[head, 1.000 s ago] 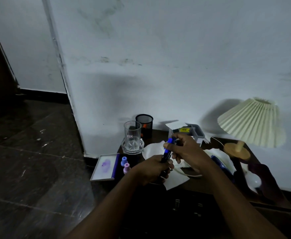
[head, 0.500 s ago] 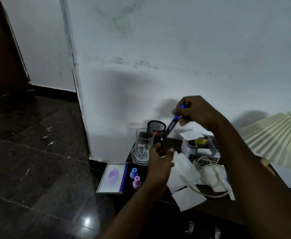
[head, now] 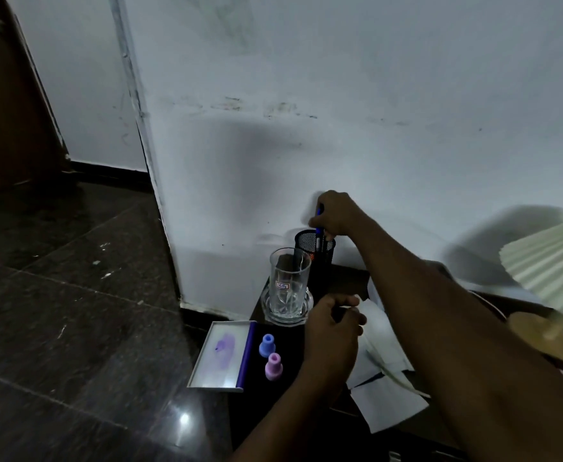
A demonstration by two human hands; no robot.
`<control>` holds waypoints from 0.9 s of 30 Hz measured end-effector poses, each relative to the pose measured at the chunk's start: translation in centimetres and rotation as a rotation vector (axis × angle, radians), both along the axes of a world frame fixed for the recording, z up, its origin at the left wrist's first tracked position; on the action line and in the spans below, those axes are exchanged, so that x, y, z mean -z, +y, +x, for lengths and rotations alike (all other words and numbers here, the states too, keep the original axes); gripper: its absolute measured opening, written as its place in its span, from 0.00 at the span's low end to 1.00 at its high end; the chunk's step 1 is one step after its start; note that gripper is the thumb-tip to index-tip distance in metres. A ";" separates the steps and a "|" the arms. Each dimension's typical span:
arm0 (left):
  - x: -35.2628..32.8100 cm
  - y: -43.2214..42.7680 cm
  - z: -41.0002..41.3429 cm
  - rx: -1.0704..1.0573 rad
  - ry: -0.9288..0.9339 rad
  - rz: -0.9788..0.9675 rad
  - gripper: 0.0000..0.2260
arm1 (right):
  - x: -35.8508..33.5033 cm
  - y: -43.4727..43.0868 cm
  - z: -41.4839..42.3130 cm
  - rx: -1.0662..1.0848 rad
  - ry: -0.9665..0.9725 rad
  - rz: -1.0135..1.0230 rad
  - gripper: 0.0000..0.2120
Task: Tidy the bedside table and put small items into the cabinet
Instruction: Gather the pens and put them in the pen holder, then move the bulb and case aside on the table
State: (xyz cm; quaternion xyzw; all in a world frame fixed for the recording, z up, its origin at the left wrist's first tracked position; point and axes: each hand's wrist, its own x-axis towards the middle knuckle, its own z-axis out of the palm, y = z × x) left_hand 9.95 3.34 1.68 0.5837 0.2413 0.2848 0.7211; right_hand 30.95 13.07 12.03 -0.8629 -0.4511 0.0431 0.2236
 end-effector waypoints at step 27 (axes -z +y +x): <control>-0.5 0.7 -0.5 0.026 0.057 -0.012 0.07 | -3.1 -5.8 -1.4 0.067 -0.160 0.131 0.09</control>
